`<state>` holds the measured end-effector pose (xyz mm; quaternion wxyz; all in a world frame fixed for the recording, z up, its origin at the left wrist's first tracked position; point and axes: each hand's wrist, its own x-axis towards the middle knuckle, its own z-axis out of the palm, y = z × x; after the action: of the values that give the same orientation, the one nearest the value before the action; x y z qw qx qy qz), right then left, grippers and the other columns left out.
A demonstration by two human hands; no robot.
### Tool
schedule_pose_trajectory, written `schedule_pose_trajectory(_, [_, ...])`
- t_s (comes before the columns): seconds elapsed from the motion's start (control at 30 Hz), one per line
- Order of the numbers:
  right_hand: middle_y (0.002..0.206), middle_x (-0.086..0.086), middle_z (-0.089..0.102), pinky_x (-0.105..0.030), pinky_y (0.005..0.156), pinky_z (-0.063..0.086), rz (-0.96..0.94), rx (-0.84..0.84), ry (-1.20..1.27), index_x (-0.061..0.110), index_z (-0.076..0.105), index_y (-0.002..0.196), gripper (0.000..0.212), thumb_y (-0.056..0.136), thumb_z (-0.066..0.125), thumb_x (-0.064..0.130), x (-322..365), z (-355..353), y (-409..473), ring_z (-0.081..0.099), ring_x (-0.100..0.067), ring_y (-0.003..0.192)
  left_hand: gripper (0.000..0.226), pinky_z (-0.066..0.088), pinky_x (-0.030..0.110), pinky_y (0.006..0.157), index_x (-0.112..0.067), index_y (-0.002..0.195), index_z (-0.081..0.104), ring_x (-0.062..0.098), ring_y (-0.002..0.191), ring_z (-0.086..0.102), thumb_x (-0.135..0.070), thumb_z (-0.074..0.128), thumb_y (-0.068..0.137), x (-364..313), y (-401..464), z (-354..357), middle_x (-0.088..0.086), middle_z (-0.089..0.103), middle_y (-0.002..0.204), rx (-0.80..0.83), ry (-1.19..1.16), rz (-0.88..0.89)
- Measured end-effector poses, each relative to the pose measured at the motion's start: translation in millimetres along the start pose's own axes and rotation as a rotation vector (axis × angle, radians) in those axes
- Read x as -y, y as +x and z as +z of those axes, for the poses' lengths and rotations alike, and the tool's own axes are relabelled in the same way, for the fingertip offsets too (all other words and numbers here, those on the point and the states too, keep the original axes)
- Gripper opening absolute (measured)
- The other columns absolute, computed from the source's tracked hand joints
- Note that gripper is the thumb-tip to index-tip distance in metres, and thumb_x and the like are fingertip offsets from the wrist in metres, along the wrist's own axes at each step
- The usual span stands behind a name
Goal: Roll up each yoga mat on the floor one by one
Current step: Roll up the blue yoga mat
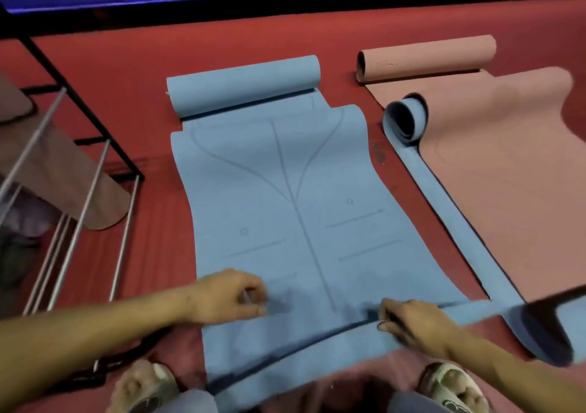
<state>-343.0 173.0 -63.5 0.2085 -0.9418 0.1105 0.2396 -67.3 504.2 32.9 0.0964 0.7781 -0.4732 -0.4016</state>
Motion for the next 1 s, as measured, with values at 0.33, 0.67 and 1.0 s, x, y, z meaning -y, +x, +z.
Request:
schedule_pose_trajectory(0.33, [0.084,0.020,0.067,-0.030,0.079,0.050,0.031,0.016,0.291,0.044,0.058,0.083,0.013,0.095,0.063,0.039,9,33,28,0.062,-0.004,0.082,0.079,0.036,0.021,0.108,-0.057,0.144,0.039,-0.001,0.140,0.043,-0.086,0.062,0.075,26,-18,130,-0.027,0.044,0.151,0.040,0.142,0.012])
schedule_pose_trajectory(0.67, [0.124,0.022,0.048,-0.032,0.099,0.044,-0.051,0.119,-0.097,0.053,0.048,0.142,0.070,0.091,0.021,0.092,-11,46,-21,0.046,-0.007,0.115,0.042,0.047,0.020,0.102,-0.069,0.119,0.059,-0.015,0.114,0.058,-0.079,0.067,0.079,48,-7,156,-0.036,0.065,0.122,0.082,-0.202,-0.054])
schedule_pose_trajectory(1.0, [0.118,0.018,0.056,-0.036,0.095,0.041,0.106,0.095,-0.084,0.039,0.055,0.115,0.036,0.096,0.048,0.068,15,65,-19,0.050,-0.010,0.114,0.011,0.045,0.025,0.065,-0.040,0.077,0.069,0.000,0.066,0.057,-0.041,0.080,0.080,55,10,201,-0.016,0.064,0.070,0.058,-0.487,-0.111])
